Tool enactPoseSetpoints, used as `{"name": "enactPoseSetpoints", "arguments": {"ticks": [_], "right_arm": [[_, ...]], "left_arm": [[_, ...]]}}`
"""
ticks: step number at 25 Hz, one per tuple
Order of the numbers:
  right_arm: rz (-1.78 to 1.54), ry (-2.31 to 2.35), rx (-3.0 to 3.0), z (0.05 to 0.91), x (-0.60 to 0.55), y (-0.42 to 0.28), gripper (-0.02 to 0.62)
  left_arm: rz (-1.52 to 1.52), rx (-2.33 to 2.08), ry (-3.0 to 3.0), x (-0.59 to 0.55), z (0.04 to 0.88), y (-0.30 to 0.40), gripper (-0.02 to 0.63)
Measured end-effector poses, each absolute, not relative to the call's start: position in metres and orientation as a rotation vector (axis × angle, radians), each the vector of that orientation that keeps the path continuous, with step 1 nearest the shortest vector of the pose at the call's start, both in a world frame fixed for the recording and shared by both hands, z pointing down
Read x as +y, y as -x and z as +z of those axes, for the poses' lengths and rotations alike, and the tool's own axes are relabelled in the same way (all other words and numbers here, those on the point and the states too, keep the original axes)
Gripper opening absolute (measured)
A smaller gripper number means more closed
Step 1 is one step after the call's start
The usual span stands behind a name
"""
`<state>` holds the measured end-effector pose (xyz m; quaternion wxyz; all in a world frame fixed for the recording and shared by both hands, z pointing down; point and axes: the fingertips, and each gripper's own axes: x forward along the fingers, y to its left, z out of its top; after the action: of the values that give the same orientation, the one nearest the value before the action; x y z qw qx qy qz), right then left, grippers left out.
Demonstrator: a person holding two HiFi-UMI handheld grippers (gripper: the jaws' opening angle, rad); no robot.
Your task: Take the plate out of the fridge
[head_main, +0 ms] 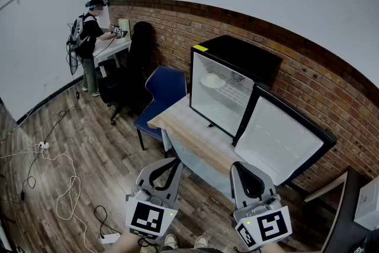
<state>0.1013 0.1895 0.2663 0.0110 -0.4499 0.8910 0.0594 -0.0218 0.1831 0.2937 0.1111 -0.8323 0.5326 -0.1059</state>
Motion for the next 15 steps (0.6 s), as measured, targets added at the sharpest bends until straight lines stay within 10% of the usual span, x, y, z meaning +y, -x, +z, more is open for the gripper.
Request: {"name": "enactPoseSetpoints", "arguments": {"ticks": [15], "right_arm": [[0.150, 1.358, 2.777, 0.268, 0.175, -0.116, 0.031]], "left_arm": [[-0.305, 1.601, 2.428, 0.173, 0.294, 0.008, 0.023]]}}
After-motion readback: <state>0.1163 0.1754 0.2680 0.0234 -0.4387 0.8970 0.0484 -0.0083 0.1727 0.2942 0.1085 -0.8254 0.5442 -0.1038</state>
